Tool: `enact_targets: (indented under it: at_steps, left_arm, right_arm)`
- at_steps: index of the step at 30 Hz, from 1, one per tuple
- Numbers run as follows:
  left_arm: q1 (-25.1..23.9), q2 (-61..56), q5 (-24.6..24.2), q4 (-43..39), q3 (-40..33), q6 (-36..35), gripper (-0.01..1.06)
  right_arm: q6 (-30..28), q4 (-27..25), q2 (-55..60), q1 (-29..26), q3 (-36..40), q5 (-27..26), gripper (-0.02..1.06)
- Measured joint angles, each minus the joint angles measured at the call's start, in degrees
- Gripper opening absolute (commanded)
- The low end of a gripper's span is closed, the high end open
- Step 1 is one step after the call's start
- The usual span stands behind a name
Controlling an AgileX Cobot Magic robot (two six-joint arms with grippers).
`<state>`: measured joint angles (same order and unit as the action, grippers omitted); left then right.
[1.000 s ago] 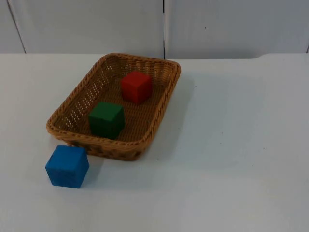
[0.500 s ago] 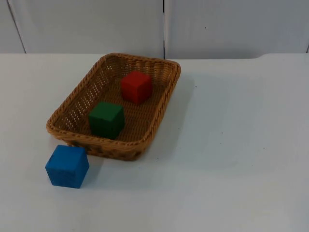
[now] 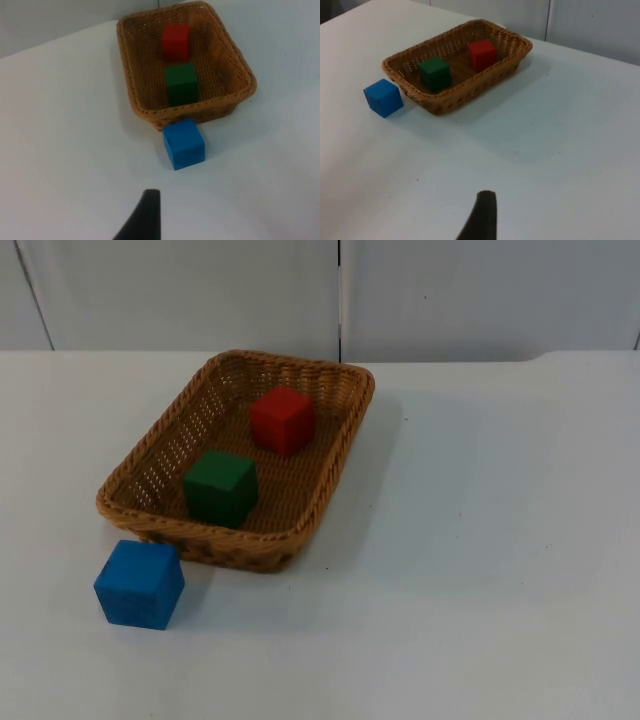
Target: Pick up one cube with each hand and place exactly two cubes into the same basket, leaving the remaining cube outside.
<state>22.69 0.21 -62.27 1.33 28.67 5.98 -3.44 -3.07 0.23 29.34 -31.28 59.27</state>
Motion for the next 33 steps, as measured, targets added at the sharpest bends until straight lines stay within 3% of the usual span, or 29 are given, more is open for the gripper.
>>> enact_targets:
  at_steps: [21, 26, 28, 33]
  left_arm:
    - [0.0, 0.0, 0.0, 0.0, 0.0, 0.0, 0.94]
    - [0.0, 0.0, 0.0, 0.0, 0.0, 0.0, 0.98]
    - [0.0, 0.0, 0.0, 0.0, 0.0, 0.0, 1.05]
    - [0.0, 0.0, 0.0, 0.0, 0.0, 0.0, 1.05]
  right_arm:
    - [1.0, 1.3, 0.0, 0.0, 1.6, 2.6, 0.77]
    - [1.1, 1.3, 0.0, 0.0, 1.6, 2.6, 0.93]
    - [1.1, 1.3, 0.0, 0.0, 1.6, 2.6, 1.06]
    - [1.1, 1.3, 0.0, 0.0, 1.6, 2.6, 1.05]
